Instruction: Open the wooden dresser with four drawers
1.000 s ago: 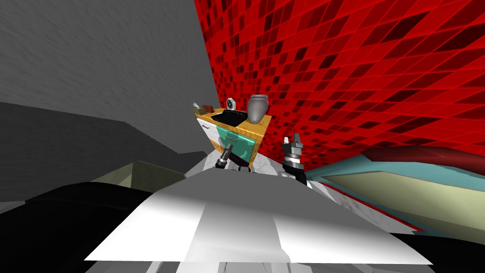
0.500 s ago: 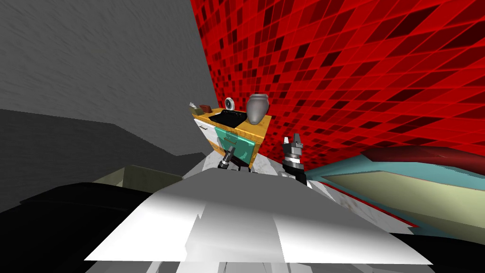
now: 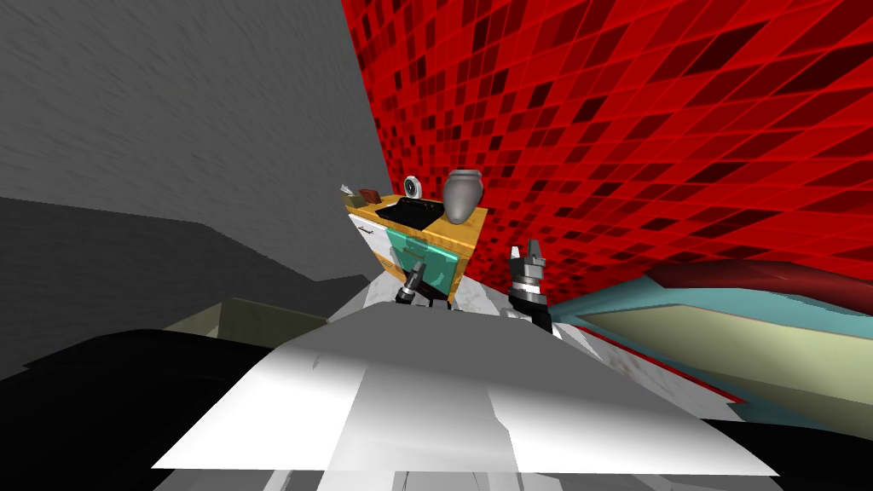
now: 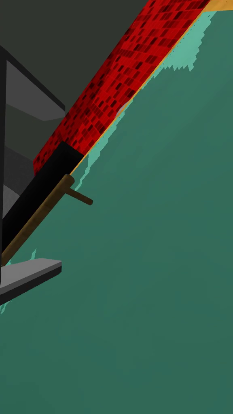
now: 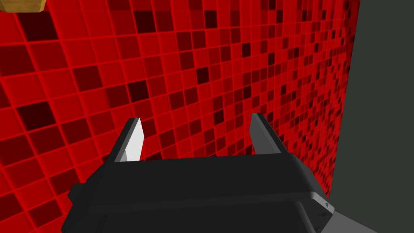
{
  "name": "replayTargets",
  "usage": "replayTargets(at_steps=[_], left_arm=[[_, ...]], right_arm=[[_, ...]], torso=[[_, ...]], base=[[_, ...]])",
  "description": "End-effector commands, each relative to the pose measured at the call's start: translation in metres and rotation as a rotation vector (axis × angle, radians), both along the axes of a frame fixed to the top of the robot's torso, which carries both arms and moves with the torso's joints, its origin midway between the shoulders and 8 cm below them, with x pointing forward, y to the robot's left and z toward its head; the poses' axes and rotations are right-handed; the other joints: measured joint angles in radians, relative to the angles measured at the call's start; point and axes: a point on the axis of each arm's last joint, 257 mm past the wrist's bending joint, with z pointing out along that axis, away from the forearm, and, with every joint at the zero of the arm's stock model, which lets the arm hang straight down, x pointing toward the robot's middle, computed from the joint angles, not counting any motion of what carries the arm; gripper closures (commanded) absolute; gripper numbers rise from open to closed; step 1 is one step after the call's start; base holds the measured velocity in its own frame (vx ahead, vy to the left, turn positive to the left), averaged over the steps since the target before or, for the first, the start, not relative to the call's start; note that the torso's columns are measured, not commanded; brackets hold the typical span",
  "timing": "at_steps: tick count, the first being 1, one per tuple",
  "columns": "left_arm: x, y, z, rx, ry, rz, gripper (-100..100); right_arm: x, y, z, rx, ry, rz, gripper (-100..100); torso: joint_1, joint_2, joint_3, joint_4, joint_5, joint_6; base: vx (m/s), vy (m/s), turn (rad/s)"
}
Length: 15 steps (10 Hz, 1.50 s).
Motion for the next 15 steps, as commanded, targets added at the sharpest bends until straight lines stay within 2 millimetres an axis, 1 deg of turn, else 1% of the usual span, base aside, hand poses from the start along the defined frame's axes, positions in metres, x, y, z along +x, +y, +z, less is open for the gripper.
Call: replayTargets(at_steps=[1,2,3,4,6,7,8,9,10,11,12,13,14,15], left_arm=[[0.016,-0.001,0.01,-0.001,0.003,0.001,-100],[0.011,0.0,0.009,-0.001,0.0,0.0,-100],[0.005,0.0,0.002,0.0,0.003,0.0,100],[0.002,0.001,0.0,0.0,0.003,0.0,100],[-0.01,0.002,-0.008,0.0,0.003,0.0,100],[-0.007,0.001,-0.006,0.0,0.005,0.001,100],[-0.009,0.007,-0.007,0.027,0.002,-0.012,-100],[-0.008,0.009,-0.006,0.034,0.001,-0.019,-100],[-0.001,0.005,0.001,0.006,0.002,-0.035,-100],[0.003,0.004,0.004,-0.001,0.005,-0.045,-100],[0.009,-0.005,0.01,-0.053,0.008,-0.043,-100],[0.01,-0.007,0.012,-0.064,0.008,-0.041,-100],[0.009,-0.004,0.01,-0.052,0.008,-0.042,-100],[0.02,-0.006,0.017,-0.056,0.008,-0.042,-100]], right_arm=[[0.0,0.0,0.0,0.0,0.0,0.0,0],[0.0,0.0,0.0,0.0,0.0,0.0,0],[0.0,0.0,0.0,0.0,0.0,0.0,0],[0.0,0.0,0.0,0.0,0.0,0.0,0],[0.0,0.0,0.0,0.0,0.0,0.0,0],[0.0,0.0,0.0,0.0,0.0,0.0,0],[0.0,0.0,0.0,0.0,0.0,0.0,0],[0.0,0.0,0.0,0.0,0.0,0.0,0],[0.0,0.0,0.0,0.0,0.0,0.0,0],[0.0,0.0,0.0,0.0,0.0,0.0,0],[0.0,0.0,0.0,0.0,0.0,0.0,0],[0.0,0.0,0.0,0.0,0.0,0.0,0],[0.0,0.0,0.0,0.0,0.0,0.0,0],[0.0,0.0,0.0,0.0,0.0,0.0,0]], torso=[[0.0,0.0,0.0,0.0,0.0,0.0],[0.001,0.0,0.0,0.0,0.0,0.0],[0.001,0.0,0.0,0.0,0.0,0.0],[0.002,-0.001,0.0,0.0,0.001,0.0],[0.001,0.0,0.0,0.0,0.0,0.0],[0.001,0.0,0.0,0.0,0.0,0.0],[0.0,0.0,0.0,0.0,0.0,0.0],[0.001,0.0,0.0,0.0,0.0,0.0],[0.002,0.0,0.0,0.0,0.0,0.0],[0.004,0.0,0.0,0.0,0.001,0.0],[0.004,0.0,0.0,0.0,0.001,0.0],[0.003,0.0,0.0,0.0,0.001,0.0],[-0.001,0.0,0.0,0.0,0.0,0.0],[-0.004,0.0,0.0,0.0,-0.001,0.0]], base=[[-0.009,-0.016,0.0],[-0.003,-0.007,-0.001],[0.007,0.005,0.001],[0.011,0.014,0.002],[0.012,0.018,0.0],[0.004,0.008,0.0],[-0.001,0.011,-0.011],[-0.004,0.026,-0.015],[-0.008,0.081,-0.059],[-0.007,0.116,-0.06],[-0.008,0.131,-0.04],[-0.012,0.091,-0.015],[-0.006,0.033,-0.003],[-0.005,0.005,0.001]])
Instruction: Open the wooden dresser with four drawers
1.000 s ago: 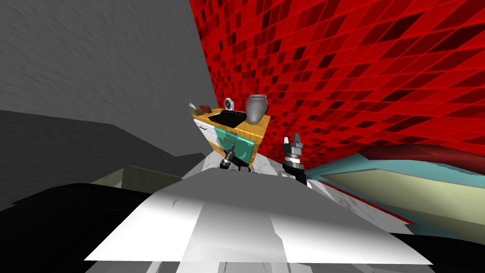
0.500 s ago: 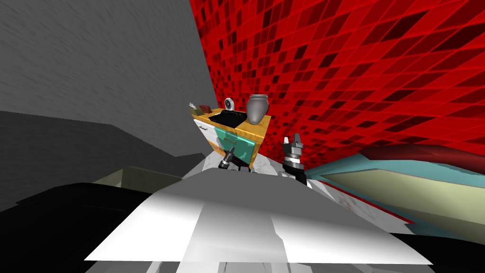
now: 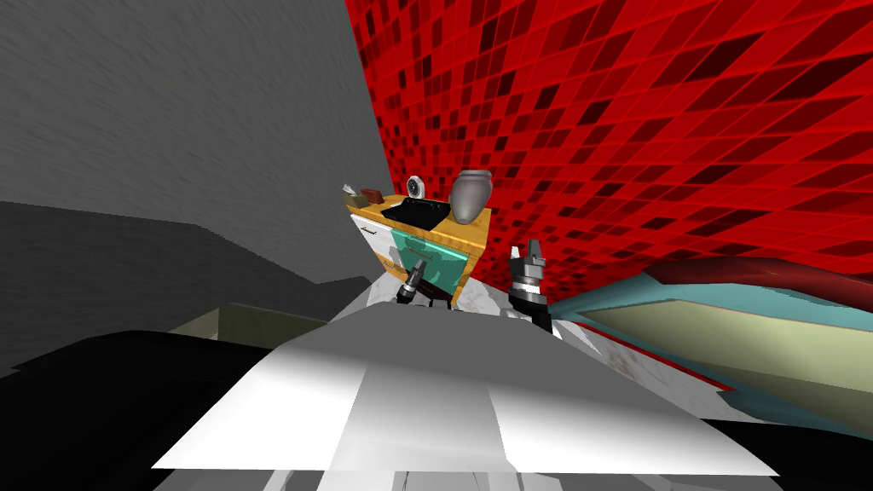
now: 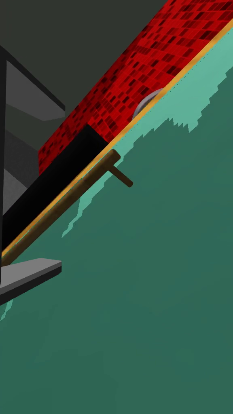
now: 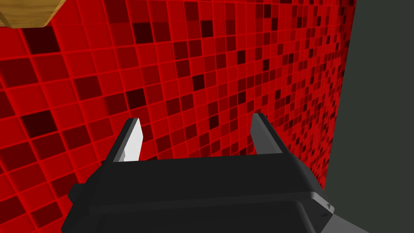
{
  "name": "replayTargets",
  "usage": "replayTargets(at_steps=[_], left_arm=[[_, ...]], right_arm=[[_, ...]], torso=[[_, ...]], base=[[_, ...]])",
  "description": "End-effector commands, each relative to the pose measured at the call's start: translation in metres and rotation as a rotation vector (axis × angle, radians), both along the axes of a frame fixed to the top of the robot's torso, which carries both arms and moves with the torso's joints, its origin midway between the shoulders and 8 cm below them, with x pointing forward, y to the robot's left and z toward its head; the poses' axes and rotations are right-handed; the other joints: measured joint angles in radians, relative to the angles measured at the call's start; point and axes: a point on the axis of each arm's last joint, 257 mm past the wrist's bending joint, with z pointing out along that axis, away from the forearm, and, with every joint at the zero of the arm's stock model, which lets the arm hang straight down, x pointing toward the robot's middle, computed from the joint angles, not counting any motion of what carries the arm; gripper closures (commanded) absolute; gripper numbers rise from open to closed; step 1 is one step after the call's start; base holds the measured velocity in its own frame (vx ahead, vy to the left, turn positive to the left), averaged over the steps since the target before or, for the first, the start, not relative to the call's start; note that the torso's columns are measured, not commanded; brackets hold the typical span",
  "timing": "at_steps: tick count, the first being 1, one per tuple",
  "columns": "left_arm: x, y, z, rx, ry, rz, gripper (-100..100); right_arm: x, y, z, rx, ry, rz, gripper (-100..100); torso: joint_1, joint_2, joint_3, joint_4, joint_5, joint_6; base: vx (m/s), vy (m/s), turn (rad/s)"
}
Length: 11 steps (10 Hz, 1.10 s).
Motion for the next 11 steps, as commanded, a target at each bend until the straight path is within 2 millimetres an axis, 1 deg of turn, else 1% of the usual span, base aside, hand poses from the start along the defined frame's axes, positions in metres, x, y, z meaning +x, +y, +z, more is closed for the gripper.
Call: replayTargets(at_steps=[1,3,4,5,7,8,9,10,11], left_arm=[[0.013,-0.002,0.01,-0.003,0.0,0.0,-100],[0.024,-0.003,0.018,-0.005,0.0,0.0,-100],[0.02,-0.002,0.016,-0.004,-0.002,0.0,-100],[0.011,-0.001,0.008,-0.002,0.0,0.0,100],[0.003,0.0,0.002,0.0,0.0,0.0,100],[0.006,-0.001,0.003,-0.001,0.002,0.0,100],[0.003,0.005,0.001,0.029,-0.003,-0.008,-100],[0.004,0.01,0.003,0.022,-0.006,-0.008,-100],[0.006,0.009,0.002,0.003,0.002,-0.003,-100]], right_arm=[[0.0,0.0,0.0,0.0,0.0,0.0,0],[0.0,0.0,0.0,0.0,0.0,0.0,0],[0.0,0.0,0.0,0.0,0.0,0.0,0],[0.0,0.0,0.0,0.0,0.0,0.0,0],[0.0,0.0,0.0,0.0,0.0,0.0,0],[0.0,0.0,0.0,0.0,0.0,0.0,0],[0.0,0.0,0.0,0.0,0.0,0.0,0],[0.0,0.0,0.0,0.0,0.0,0.0,0],[0.0,0.0,0.0,0.0,0.0,0.0,0]], torso=[[0.0,0.0,0.0,0.0,0.0,0.0],[0.004,0.0,0.0,0.0,0.001,0.0],[0.005,0.0,0.0,0.0,0.001,0.0],[0.005,0.0,0.0,0.0,0.002,0.0],[0.005,0.0,0.0,0.0,0.002,0.0],[0.005,0.0,0.0,0.0,0.001,0.0],[0.004,0.0,0.0,0.0,0.001,0.0],[0.005,0.0,0.0,0.0,0.001,0.0],[0.008,-0.002,-0.001,0.0,0.002,0.0]], base=[[-0.007,-0.008,-0.003],[-0.005,-0.015,-0.001],[-0.001,-0.007,0.0],[0.004,0.007,0.001],[0.006,0.012,0.001],[0.002,0.006,0.001],[0.006,0.011,0.001],[0.043,0.081,0.015],[0.025,0.11,-0.062]])
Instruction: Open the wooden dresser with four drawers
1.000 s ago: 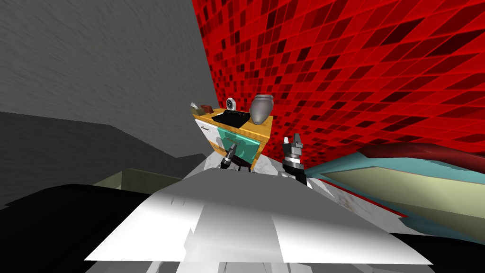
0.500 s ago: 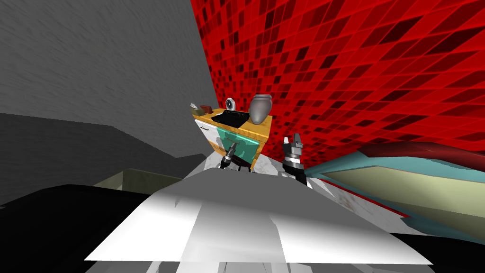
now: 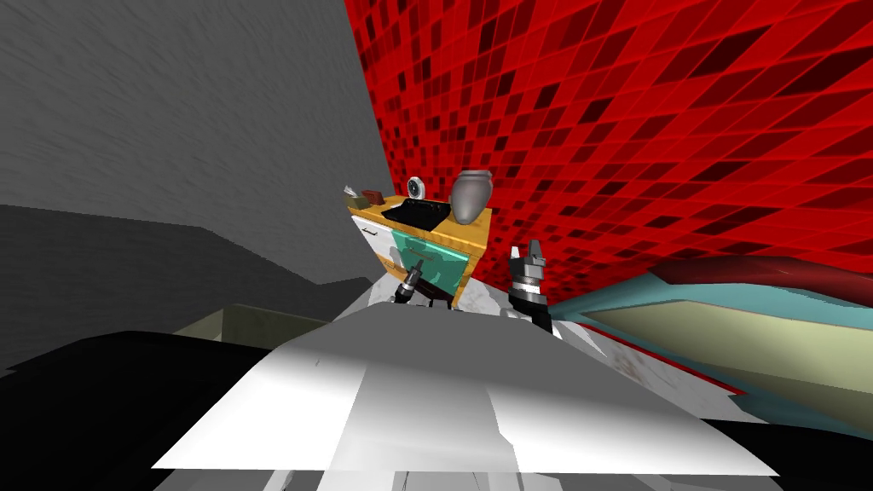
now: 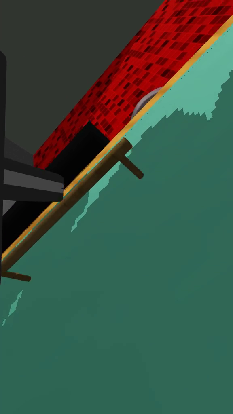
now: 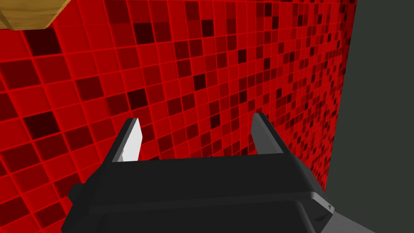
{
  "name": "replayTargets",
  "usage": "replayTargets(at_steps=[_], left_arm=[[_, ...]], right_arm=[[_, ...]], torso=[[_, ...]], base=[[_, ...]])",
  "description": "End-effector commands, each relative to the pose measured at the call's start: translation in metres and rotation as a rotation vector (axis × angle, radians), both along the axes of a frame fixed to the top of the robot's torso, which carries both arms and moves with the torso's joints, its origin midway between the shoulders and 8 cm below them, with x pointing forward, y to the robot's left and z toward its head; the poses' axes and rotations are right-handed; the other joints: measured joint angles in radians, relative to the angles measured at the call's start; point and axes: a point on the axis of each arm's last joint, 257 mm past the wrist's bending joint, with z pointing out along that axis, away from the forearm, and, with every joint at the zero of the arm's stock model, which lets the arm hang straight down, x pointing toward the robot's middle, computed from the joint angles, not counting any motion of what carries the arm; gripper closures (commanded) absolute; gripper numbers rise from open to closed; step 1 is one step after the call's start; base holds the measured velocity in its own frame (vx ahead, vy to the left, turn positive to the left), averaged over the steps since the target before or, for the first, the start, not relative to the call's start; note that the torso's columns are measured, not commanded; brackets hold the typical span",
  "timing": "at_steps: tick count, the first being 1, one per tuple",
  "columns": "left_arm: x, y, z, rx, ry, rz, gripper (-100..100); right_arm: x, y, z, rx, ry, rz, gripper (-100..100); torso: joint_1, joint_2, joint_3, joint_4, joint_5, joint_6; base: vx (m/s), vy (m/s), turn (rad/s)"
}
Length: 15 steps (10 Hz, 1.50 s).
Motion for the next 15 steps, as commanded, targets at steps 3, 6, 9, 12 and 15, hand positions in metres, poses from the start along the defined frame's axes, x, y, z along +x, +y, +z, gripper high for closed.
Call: replayTargets(at_steps=[3,6,9,12,15], left_arm=[[0.014,-0.002,0.009,-0.036,0.007,0.007,-100],[0.027,-0.004,0.019,-0.039,0.007,0.007,-100],[0.012,-0.002,0.007,-0.036,0.007,0.007,100],[0.012,-0.001,0.012,-0.041,0.005,0.003,100],[0.018,-0.001,0.02,-0.038,0.006,-0.003,100]], right_arm=[[0.0,0.0,0.0,0.0,0.0,0.0,0],[0.0,0.0,0.0,0.0,0.0,0.0,0],[0.0,0.0,0.0,0.0,0.0,0.0,0],[0.0,0.0,0.0,0.0,0.0,0.0,0],[0.0,0.0,0.0,0.0,0.0,0.0,0]], torso=[[-0.008,0.003,0.002,0.001,-0.002,0.0],[-0.004,0.002,0.001,0.0,-0.001,0.0],[-0.003,0.002,0.001,0.0,-0.001,0.0],[-0.008,0.002,0.002,0.0,-0.003,0.001],[-0.005,0.01,0.006,0.005,-0.002,0.0]], base=[[0.003,0.03,-0.028],[-0.006,-0.012,-0.001],[0.003,0.005,0.005],[-0.025,0.018,0.003],[-0.168,0.051,0.022]])
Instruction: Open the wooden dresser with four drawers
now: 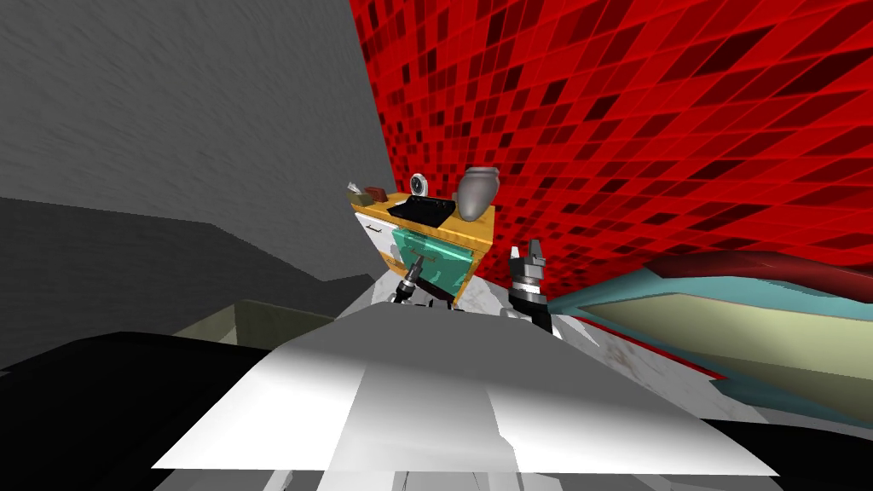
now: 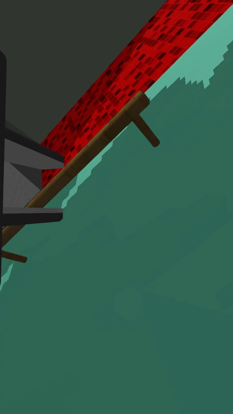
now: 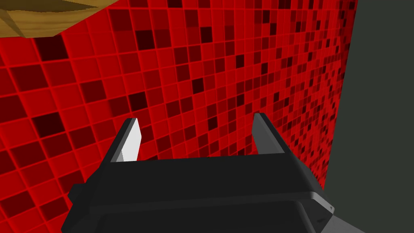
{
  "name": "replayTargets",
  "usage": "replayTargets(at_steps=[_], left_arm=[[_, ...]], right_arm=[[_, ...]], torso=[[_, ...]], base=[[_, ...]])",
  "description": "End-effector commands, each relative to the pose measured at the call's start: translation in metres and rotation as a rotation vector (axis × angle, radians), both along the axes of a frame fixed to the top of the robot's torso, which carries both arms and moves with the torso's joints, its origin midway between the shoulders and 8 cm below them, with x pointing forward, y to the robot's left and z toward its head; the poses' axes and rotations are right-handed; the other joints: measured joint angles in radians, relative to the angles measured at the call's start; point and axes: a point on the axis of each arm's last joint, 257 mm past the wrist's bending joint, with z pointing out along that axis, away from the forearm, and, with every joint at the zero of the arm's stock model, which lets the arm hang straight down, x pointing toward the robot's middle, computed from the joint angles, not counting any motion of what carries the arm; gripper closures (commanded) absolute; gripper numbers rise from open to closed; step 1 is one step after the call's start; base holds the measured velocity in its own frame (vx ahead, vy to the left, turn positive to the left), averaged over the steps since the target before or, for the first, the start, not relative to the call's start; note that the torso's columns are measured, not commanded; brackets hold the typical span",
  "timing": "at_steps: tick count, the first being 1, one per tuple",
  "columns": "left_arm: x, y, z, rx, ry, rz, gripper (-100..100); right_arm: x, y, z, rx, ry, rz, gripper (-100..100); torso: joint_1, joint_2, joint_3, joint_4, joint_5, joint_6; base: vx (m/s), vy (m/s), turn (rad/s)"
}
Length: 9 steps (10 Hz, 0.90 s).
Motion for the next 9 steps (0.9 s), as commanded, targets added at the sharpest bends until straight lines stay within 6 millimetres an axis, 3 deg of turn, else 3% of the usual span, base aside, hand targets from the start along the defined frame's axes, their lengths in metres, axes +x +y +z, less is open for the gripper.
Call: replayTargets(at_steps=[1,4,9], left_arm=[[0.006,-0.001,0.01,0.002,-0.007,-0.007,100],[0.015,-0.007,-0.004,0.004,0.018,-0.036,100],[0.041,-0.024,-0.004,-0.005,-0.001,-0.125,100]], right_arm=[[0.0,0.0,0.0,0.0,0.0,0.0,0],[0.0,0.0,0.0,0.0,0.0,0.0,0],[0.0,0.0,0.0,0.0,0.0,0.0,0]], torso=[[0.0,-0.001,-0.001,0.001,-0.001,0.0],[-0.004,-0.009,-0.006,-0.002,-0.002,-0.001],[-0.002,-0.008,-0.004,-0.004,0.0,0.002]], base=[[-0.18,0.063,0.011],[-0.072,-0.005,0.105],[-0.079,-0.013,0.166]])
